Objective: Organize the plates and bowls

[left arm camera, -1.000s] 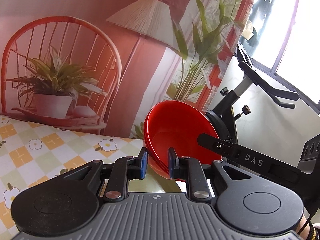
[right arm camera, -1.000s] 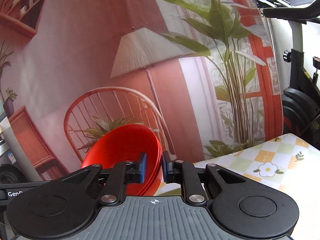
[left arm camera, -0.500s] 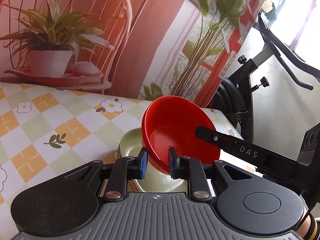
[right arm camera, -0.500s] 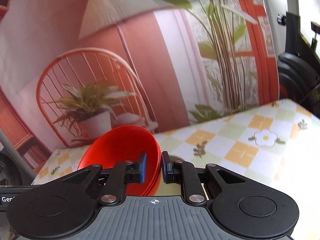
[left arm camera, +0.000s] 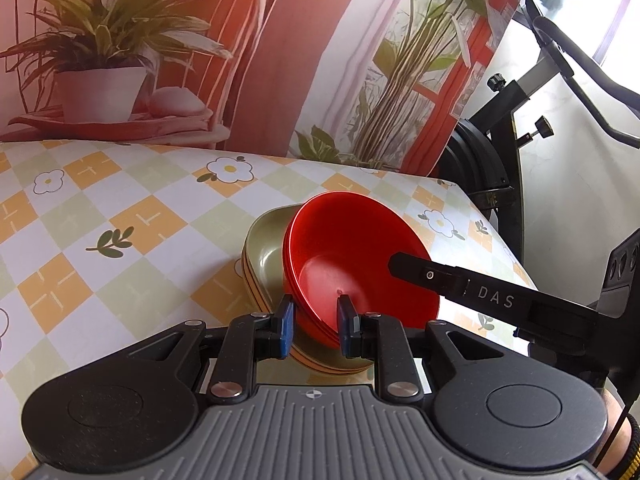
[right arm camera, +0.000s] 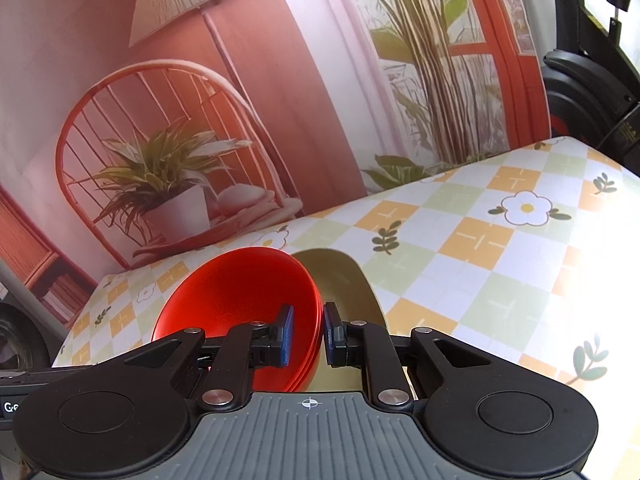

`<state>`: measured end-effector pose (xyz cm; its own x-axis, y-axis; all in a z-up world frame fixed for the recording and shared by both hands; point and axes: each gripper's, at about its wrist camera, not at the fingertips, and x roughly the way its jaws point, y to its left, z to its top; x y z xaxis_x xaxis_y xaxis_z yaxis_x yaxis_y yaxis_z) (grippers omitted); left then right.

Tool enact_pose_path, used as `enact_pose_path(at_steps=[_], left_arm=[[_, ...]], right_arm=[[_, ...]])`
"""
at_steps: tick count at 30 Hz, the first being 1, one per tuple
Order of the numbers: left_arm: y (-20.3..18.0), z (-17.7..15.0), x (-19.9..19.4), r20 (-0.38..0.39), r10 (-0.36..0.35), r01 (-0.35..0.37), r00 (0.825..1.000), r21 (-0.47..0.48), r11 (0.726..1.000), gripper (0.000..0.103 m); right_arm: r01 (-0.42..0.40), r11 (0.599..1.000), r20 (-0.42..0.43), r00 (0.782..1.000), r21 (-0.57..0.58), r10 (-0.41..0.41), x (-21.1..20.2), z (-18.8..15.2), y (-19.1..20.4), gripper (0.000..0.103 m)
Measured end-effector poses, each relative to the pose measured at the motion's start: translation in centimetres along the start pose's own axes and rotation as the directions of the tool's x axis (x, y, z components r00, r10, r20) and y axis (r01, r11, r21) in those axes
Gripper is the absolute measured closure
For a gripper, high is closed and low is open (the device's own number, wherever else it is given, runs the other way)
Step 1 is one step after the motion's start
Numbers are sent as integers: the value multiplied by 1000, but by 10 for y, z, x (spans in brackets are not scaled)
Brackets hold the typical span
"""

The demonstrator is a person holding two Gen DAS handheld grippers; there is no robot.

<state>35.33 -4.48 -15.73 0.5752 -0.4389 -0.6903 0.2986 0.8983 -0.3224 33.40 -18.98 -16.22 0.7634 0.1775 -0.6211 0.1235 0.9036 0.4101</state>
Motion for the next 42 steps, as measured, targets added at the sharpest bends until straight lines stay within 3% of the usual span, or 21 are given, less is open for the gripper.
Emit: enact_pose_path(at_steps=[16, 23, 27, 33, 38, 40, 42], left_arm=[[-2, -5, 7, -17, 20, -20, 1000, 21, 1000, 79], [-7, -5, -7, 17, 68, -69, 998, 58, 996, 71], [-9, -3, -24, 59, 95, -100, 994, 74, 992, 58], [-13, -2, -56, 119, 129, -139, 984, 73, 988, 49], [-20, -3, -89, 173, 161, -177, 972, 82, 981, 40], [-24, -4, -104, 199, 171, -191, 965, 84, 978, 36], [-27, -5, -120, 233, 182, -206, 955, 85, 975, 31]], right_arm=[[18, 1000, -19, 1000, 1, -18, 5, -6, -1, 85], [53, 998, 6, 999, -33, -53, -6, 0, 6, 73], [88, 991, 27, 996, -106, -85, -21, 3, 18, 65], [109, 975, 76, 992, -194, -96, -51, 4, 37, 49], [112, 970, 108, 990, -215, -90, -81, 6, 50, 43], [107, 971, 122, 989, -213, -82, -94, 7, 55, 36], [101, 973, 145, 987, -210, -71, -109, 6, 59, 21]])
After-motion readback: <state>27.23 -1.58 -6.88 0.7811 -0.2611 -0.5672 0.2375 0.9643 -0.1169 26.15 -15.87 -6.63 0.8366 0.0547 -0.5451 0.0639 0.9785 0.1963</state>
